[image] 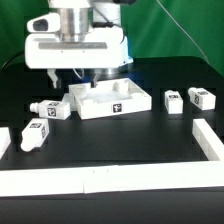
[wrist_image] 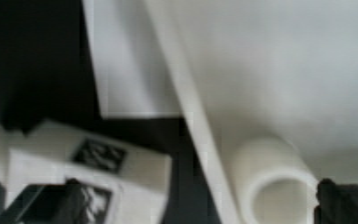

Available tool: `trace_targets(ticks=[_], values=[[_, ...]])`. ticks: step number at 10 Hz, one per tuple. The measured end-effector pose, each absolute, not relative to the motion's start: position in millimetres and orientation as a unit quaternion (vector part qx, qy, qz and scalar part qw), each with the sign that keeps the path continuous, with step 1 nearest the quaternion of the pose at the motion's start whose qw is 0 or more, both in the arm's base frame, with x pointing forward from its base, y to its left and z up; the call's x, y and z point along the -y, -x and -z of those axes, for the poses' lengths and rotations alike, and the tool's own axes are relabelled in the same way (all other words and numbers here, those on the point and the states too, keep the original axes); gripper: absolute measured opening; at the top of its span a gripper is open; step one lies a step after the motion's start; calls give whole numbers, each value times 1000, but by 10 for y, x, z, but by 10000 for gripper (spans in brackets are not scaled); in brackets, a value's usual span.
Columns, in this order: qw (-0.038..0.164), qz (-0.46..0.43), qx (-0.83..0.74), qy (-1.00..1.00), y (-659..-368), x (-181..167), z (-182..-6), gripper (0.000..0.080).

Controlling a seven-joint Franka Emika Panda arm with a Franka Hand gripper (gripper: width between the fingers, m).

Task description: Assemble one leg

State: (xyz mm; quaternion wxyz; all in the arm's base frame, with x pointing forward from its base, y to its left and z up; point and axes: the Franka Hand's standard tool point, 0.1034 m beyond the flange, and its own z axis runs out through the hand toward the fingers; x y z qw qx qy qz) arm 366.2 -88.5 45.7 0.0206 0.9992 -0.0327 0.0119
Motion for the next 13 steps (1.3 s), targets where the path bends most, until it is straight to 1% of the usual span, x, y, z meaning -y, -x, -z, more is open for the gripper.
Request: trace_targets(ticks=[2, 3, 5, 7, 9, 10, 11, 12, 13], values=[[12, 24, 37, -999, -3557, 864, -334, 648], [13, 31, 38, -999, -3503, 859, -292, 648], [21, 35, 33, -999, -3415, 864, -186, 648], [25, 41, 32, -998, -3385, 898, -110, 648], [41, 17, 26, -999, -3430, 930, -77, 648], [40, 19, 27, -999, -3431, 929, -77, 648], [40, 19, 27, -999, -3435, 930, -78, 559], [40, 19, 27, -999, -3435, 930, -78, 376], [40, 19, 27, -999, -3435, 930, -78, 241]])
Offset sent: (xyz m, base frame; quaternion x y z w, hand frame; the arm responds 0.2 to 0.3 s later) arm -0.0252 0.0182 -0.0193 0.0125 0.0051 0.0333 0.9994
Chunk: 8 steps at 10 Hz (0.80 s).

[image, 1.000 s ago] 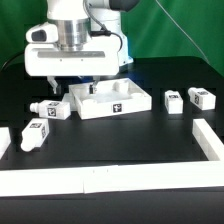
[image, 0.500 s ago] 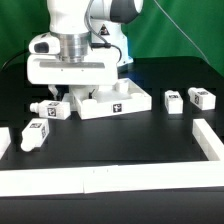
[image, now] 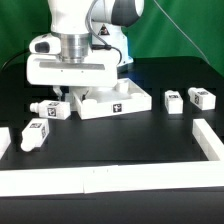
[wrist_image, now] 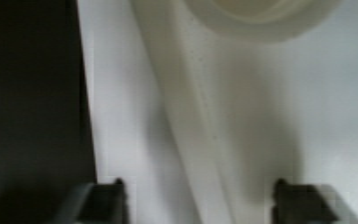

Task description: Assemble one leg

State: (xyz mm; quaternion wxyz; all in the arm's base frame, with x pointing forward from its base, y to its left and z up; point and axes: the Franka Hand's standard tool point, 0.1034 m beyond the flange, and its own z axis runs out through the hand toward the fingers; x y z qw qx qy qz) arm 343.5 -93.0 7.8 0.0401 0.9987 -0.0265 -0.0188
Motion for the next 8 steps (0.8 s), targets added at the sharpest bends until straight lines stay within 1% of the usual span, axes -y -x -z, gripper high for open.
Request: trace_targets(ticks=[1, 2, 3, 4, 7, 8], values=[[40, 19, 26, -999, -3435, 930, -78, 241], [40, 19, 25, -999, -3432, 929, -77, 81], [40, 17, 24, -999, -3451, 931, -85, 81], [40, 17, 24, -999, -3451, 931, -85, 61], [39, 18, 23, -999, -3446, 926, -91, 61], [30, 26, 26, -999, -3477, 888, -136, 61]])
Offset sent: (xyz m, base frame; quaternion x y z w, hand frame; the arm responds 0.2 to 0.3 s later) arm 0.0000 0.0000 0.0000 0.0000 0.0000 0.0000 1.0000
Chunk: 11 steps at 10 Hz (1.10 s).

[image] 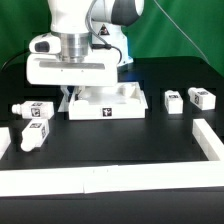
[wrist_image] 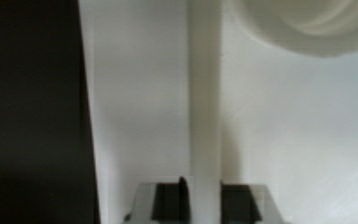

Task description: Assemble one leg

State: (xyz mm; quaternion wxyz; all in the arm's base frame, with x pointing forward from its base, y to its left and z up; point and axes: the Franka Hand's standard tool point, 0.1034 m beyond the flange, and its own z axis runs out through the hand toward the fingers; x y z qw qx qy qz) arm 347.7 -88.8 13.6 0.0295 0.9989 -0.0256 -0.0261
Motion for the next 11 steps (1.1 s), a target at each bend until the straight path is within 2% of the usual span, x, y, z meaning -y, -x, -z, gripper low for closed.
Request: trace_targets(ticks=[2, 4, 5, 8, 11], values=[[-2, 47, 32, -998, -3680, 673, -357, 55], [-25, 57, 48, -997, -4099, 596, -632, 55], [-27, 54, 49, -997, -4314, 607, -701, 55], [-20, 43, 36, -998, -4747, 629, -738, 55], [-18, 47, 25, -998, -4700, 570, -698, 55]])
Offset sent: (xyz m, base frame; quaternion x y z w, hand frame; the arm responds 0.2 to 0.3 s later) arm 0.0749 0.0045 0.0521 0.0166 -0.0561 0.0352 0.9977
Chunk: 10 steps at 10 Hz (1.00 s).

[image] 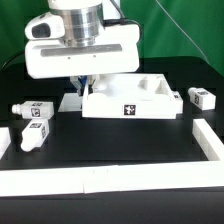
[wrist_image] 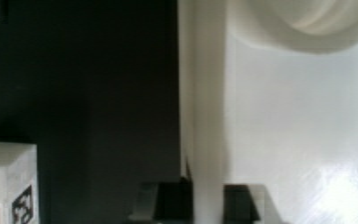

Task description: Assemble one leg

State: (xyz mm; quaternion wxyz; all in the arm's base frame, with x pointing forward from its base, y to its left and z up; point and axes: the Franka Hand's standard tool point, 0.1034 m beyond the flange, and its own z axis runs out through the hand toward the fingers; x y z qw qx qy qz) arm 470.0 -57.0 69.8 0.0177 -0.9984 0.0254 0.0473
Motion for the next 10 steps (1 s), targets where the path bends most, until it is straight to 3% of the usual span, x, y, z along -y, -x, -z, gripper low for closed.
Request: trace_targets(ticks=[2, 5, 7, 10], values=[[16, -49, -24, 998, -4721, 586, -670, 55], [2, -44, -11, 999, -5289, 591, -527, 54], [-6, -34, 0, 999, -5521, 532, -353, 54], [-3, -31, -2, 1000, -5489, 538, -325, 54]])
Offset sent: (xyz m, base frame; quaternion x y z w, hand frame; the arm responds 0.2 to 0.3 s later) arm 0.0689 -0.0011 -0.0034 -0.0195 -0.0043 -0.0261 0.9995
